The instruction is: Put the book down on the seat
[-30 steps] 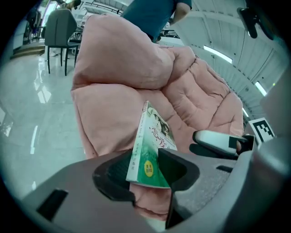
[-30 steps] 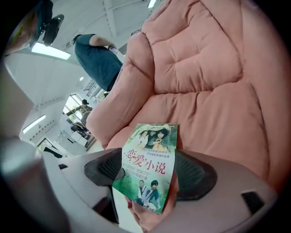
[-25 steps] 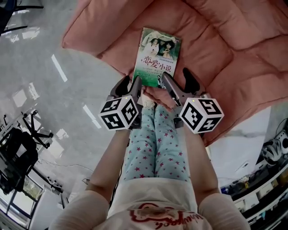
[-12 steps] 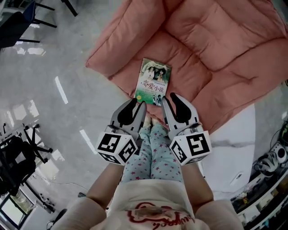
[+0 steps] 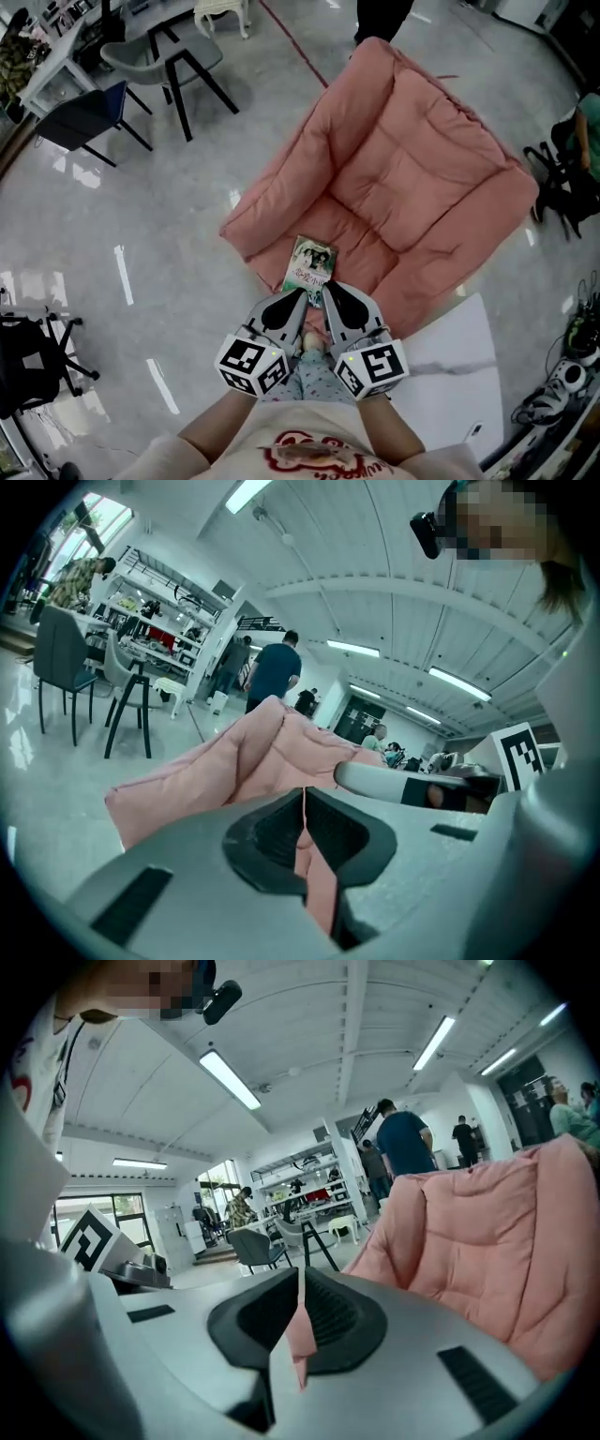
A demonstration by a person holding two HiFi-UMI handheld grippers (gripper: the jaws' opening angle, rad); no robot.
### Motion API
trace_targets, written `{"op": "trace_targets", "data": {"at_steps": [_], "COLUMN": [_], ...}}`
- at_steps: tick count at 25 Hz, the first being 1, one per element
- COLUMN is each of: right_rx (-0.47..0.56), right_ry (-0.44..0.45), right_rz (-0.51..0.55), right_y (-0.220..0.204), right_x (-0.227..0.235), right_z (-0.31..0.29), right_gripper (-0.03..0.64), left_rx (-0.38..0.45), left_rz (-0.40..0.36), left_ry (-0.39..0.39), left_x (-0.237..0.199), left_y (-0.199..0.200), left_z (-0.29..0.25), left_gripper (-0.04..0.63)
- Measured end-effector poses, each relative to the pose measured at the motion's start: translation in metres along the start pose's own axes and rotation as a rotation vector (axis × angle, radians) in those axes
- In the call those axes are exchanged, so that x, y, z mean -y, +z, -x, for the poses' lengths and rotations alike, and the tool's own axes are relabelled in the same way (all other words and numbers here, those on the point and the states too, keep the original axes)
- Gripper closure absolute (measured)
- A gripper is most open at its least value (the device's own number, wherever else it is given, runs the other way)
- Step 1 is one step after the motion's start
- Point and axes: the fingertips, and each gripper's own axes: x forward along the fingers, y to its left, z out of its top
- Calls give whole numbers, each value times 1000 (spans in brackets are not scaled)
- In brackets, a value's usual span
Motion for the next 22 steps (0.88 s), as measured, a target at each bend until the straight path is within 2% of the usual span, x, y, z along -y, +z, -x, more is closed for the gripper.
{"op": "trace_targets", "data": {"at_steps": [5, 12, 18, 22], "right_rx": [46, 104, 168, 194], "right_ry": [41, 19, 31, 26], "right_rz": [39, 43, 104, 100], "right_y": [50, 89, 119, 127], "right_x": [-44, -67, -82, -87], "right_z": [15, 37, 44, 53], "right_gripper": [601, 613, 615, 617], "left_rx": [38, 113, 160, 181], "left_rz": [-35, -86, -141, -164], "left_ry": [-41, -93, -140, -166], "left_x": [29, 54, 72, 83], "left_y": [45, 93, 117, 122], "left_z": [29, 54, 66, 77], "left_gripper": [591, 591, 591, 592]}}
